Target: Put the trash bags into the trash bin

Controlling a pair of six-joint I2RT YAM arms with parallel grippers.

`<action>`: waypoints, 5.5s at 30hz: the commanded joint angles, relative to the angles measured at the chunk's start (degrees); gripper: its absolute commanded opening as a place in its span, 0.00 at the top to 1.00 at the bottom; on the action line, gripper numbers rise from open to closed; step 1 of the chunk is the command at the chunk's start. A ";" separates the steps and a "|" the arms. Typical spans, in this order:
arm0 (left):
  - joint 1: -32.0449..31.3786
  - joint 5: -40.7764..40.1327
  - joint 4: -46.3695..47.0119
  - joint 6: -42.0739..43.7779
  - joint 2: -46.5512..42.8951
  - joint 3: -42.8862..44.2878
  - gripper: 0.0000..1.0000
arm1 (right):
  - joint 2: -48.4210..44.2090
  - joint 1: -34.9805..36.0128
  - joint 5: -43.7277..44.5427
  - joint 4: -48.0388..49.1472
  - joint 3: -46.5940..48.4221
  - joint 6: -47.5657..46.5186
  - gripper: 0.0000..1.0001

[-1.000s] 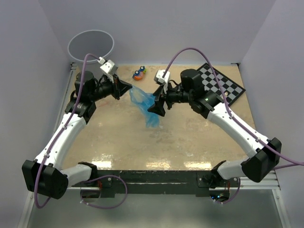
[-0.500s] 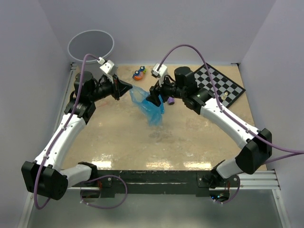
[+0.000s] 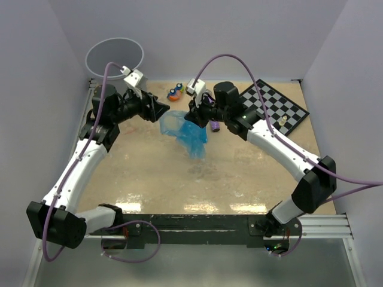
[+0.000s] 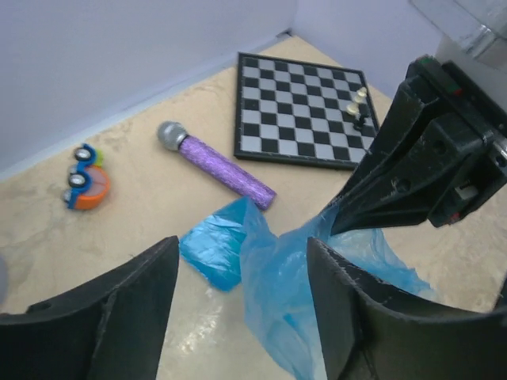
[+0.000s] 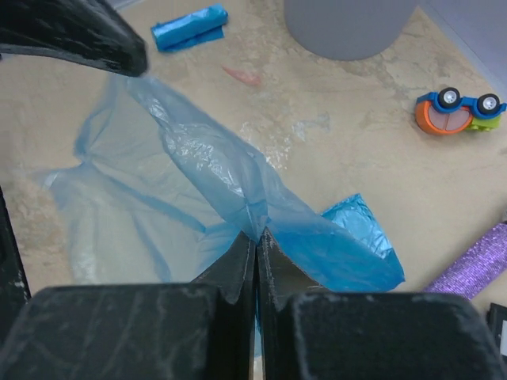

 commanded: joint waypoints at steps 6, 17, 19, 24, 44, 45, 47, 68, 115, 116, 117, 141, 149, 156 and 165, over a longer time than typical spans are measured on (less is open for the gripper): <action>0.55 -13.99 -13.84 4.75 -14.52 4.89 0.21 | 4.82 -2.47 0.50 8.49 9.16 21.70 1.00; -1.47 13.47 -7.38 -13.35 -4.43 -1.36 0.33 | 7.82 -2.47 8.42 9.99 13.12 24.88 1.00; -1.38 12.04 -5.17 -15.91 -1.44 -0.22 0.29 | 7.81 -2.56 9.04 10.08 12.51 25.05 1.00; -0.86 12.82 1.51 -22.85 4.19 2.42 0.27 | 7.82 -2.56 10.00 10.43 12.15 23.47 1.00; 0.20 4.84 -4.10 -19.27 11.93 4.36 0.82 | 1.93 -2.47 12.90 11.84 4.77 21.45 1.00; 0.37 4.05 -4.89 -17.95 11.67 4.36 0.91 | 1.67 -2.64 13.69 11.66 4.60 21.10 1.00; 0.64 1.77 -8.57 -14.00 11.66 5.75 1.00 | 0.79 -3.17 15.18 11.31 4.25 20.31 1.00; 3.36 -16.17 -19.58 5.78 8.59 14.45 1.00 | -17.32 -8.97 26.00 10.08 -11.84 5.20 1.00; -2.35 10.98 23.75 -41.76 27.21 -5.85 0.15 | -7.65 -9.59 17.48 14.30 -7.53 23.03 1.00; -2.26 10.81 23.58 -41.15 27.66 -4.88 0.24 | -8.09 -9.59 17.39 14.21 -7.97 22.86 1.00; -2.17 10.20 22.62 -40.36 27.84 -3.74 0.31 | -8.53 -9.59 17.56 14.21 -8.50 22.68 1.00; 7.05 -4.47 -11.76 -3.18 11.94 7.26 1.00 | -20.04 -18.47 19.94 10.87 -17.55 13.54 1.00; 7.06 3.76 -2.53 -6.77 8.94 5.15 1.00 | -21.98 -18.38 2.47 7.97 -19.05 6.78 0.49; 6.97 8.52 0.73 -8.62 5.78 2.34 1.00 | -19.79 -17.94 -3.97 9.63 -18.96 6.15 0.14; 6.62 9.49 2.57 -8.27 2.44 1.98 1.00 | -16.09 -14.86 2.96 6.65 -13.16 5.10 0.08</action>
